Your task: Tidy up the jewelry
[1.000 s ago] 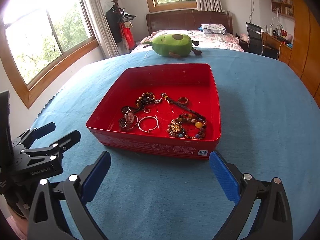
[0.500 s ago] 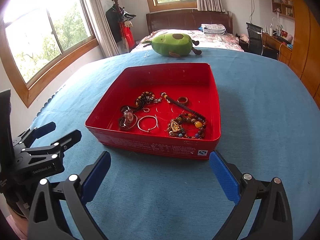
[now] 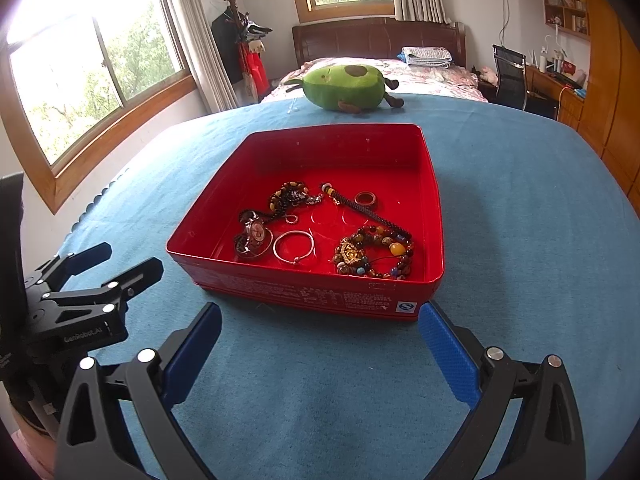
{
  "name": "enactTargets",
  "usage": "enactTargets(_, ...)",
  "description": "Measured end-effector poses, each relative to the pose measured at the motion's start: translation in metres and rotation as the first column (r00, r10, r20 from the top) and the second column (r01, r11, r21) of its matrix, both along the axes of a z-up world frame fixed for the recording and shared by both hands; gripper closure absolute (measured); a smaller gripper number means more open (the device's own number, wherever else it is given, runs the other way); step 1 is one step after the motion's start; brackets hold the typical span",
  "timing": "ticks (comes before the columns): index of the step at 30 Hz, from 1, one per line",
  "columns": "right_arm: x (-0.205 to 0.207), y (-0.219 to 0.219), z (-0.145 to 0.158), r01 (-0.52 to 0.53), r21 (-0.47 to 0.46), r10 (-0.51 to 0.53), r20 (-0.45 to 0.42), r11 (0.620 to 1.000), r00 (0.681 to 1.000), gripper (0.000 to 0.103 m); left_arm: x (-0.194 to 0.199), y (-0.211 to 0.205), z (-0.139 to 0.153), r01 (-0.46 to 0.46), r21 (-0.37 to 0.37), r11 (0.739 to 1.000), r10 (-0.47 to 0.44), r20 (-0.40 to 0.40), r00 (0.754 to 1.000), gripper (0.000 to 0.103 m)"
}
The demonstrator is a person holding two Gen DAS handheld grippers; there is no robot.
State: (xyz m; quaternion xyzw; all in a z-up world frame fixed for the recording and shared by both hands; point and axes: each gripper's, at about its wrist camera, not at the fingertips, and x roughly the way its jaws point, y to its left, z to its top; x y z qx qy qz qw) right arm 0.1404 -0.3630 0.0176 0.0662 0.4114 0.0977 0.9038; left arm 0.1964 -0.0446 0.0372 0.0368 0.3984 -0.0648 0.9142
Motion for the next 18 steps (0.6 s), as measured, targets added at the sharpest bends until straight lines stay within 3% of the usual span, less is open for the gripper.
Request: enactTargets(18, 0.0067, 0.0026, -0.0048, -0.003, -0.005, 0.003, -0.01, 1.0, 1.0, 0.004, 0.0102, -0.0021, -0.0055, -0.002, 0.004, 1.0, 0.002, -0.033, 0.999, 0.003)
